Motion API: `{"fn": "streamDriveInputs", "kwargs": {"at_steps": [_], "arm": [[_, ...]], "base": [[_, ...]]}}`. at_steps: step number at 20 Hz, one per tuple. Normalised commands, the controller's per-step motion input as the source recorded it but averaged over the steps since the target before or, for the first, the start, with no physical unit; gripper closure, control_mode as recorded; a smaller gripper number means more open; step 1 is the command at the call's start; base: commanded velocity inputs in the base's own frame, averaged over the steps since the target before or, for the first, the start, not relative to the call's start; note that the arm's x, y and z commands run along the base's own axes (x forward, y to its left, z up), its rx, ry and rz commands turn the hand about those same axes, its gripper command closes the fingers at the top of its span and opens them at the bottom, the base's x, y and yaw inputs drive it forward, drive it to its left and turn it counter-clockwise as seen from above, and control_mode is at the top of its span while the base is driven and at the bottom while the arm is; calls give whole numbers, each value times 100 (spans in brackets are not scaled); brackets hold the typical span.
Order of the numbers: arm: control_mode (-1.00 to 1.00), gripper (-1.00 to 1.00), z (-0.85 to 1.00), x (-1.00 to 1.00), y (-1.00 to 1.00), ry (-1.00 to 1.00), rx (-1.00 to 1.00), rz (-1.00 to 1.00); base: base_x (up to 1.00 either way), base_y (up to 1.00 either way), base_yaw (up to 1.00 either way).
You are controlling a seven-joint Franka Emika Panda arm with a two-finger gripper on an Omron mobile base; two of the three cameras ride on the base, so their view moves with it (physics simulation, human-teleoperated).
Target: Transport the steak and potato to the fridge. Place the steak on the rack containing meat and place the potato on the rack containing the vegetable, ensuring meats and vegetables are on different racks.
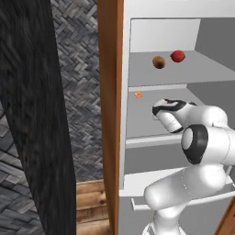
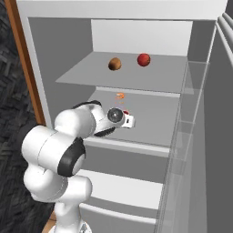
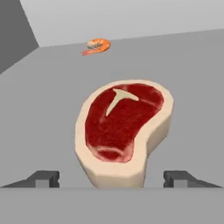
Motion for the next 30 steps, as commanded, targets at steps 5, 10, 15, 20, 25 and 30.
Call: {"fn": "streamDriveInputs", "kwargs": {"at_steps": [5, 10, 15, 20, 25, 30], "arm": [[-100, -100, 7, -38, 0, -6, 0, 0], [-100, -100, 32, -60, 0, -5, 0, 0], [-100, -100, 90, -39, 12, 0, -3, 0], [-100, -100, 100, -45, 0, 7, 0, 0], [-100, -100, 95, -49, 0, 17, 0, -1], [-100, -100, 21, -81, 0, 15, 0, 0]], "base": [[0, 0, 0], [0, 0, 0], [0, 0, 0], [0, 0, 0], [0, 0, 0], [0, 0, 0]]}}
